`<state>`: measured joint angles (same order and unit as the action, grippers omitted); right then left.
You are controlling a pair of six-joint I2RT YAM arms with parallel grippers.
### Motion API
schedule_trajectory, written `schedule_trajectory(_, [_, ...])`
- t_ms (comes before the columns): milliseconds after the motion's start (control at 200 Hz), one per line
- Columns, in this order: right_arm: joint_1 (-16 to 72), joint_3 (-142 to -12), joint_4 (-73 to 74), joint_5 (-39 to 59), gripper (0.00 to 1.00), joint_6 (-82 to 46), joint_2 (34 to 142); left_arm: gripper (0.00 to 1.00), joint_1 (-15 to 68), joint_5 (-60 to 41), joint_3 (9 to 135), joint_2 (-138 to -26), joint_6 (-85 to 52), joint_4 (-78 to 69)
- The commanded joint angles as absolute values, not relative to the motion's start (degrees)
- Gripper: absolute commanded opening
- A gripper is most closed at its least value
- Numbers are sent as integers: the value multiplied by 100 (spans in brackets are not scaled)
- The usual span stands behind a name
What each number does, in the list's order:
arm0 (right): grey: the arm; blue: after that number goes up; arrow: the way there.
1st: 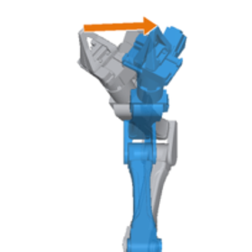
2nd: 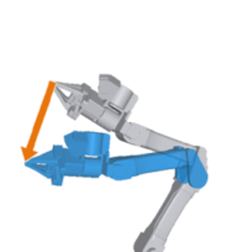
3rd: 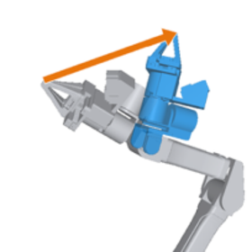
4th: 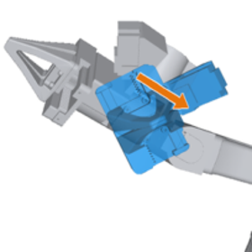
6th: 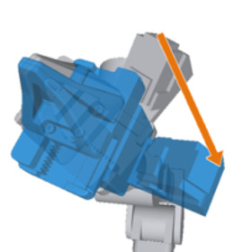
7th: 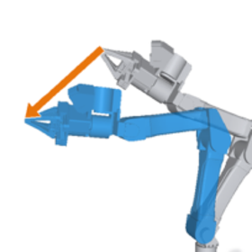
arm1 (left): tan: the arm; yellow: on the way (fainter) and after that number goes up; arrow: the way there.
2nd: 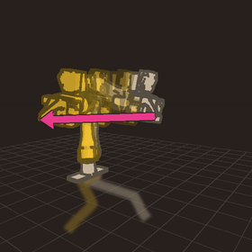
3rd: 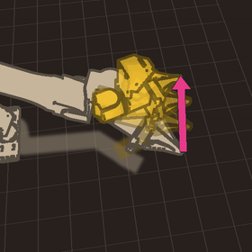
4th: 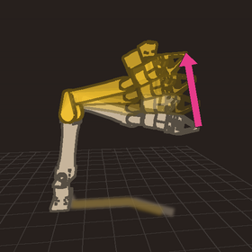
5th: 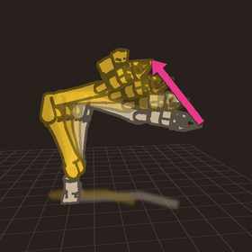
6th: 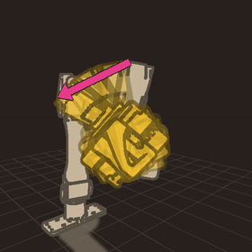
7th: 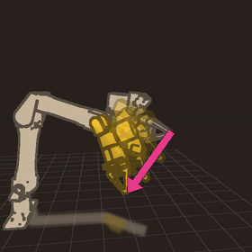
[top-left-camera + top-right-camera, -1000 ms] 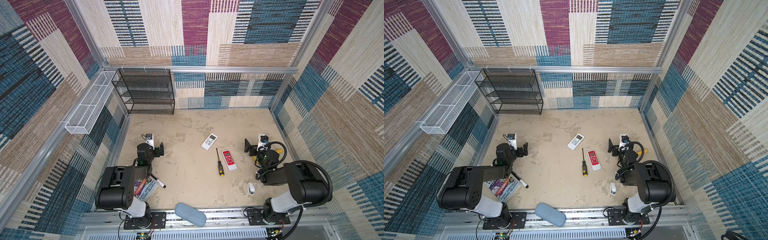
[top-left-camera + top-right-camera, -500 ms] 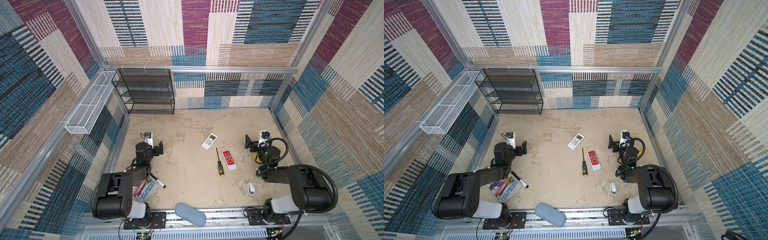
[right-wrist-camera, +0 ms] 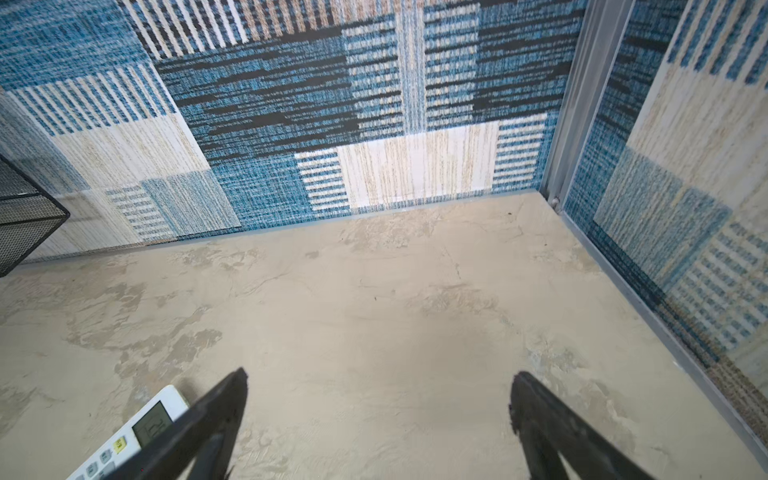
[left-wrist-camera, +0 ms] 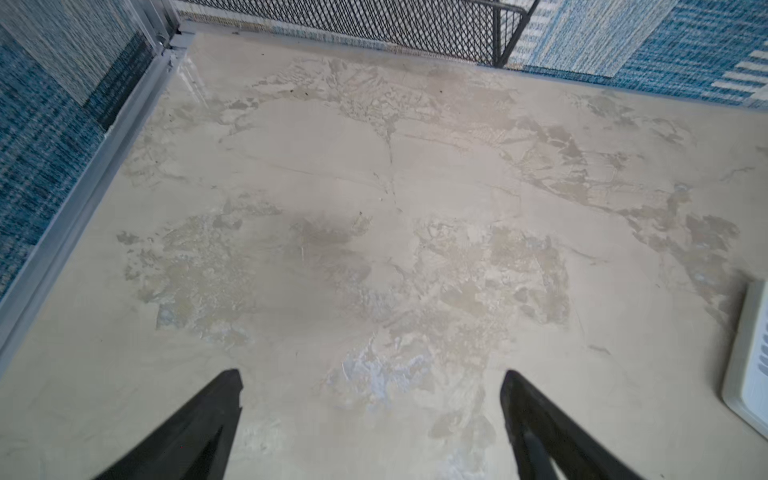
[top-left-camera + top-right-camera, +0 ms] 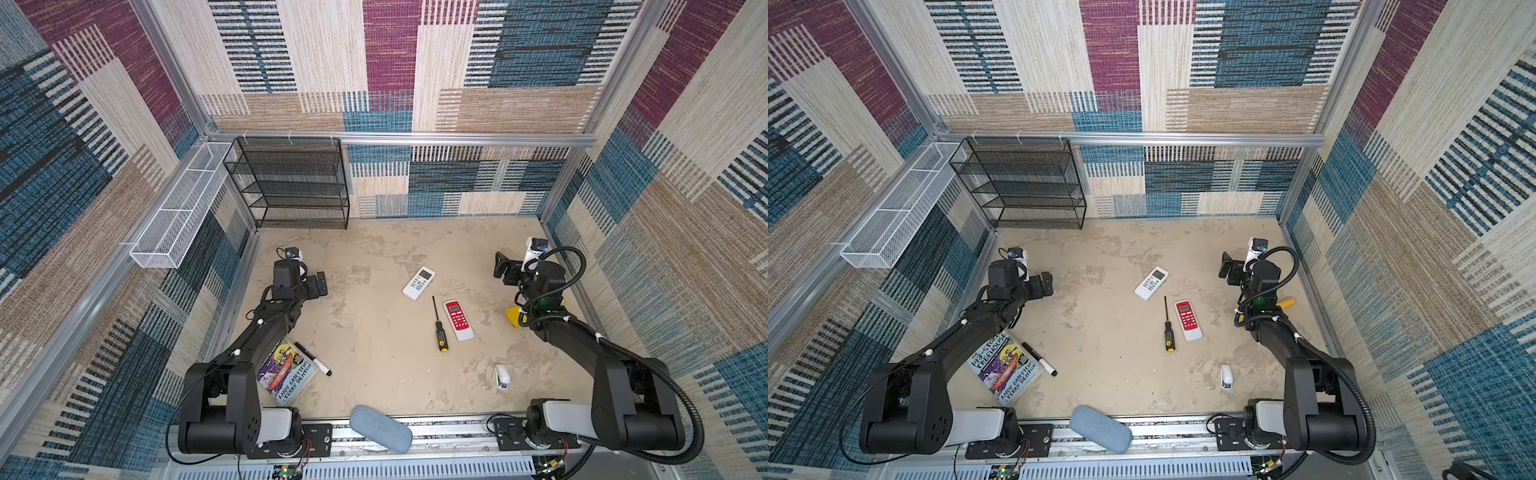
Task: Unload the batteries from the remote control
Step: 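Close the left gripper on the white remote while the right arm advances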
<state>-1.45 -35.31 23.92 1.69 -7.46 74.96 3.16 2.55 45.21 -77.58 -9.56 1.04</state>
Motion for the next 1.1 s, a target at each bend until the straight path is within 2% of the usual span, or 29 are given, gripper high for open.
schedule_trajectory(0, [-35,-3694,1142,53,100,-1232,7459,99,589,-80,4713,-7743,-1213,941])
schedule_trajectory(175, [515,-3778,572,-286,100,-1371,7213,99,1455,96,4732,-7801,-1393,1094])
schedule_trajectory(451, [808,-3823,-87,153,100,-1761,6963,99,2455,-195,5221,-8485,-1878,1191])
schedule_trajectory(726, [818,-3835,-336,258,100,-1997,7036,99,3094,-375,6627,-9699,-1683,1878])
schedule_trajectory(1097, [823,-4172,-457,420,100,-1812,7711,99,3588,-256,8857,-11323,-1142,2932])
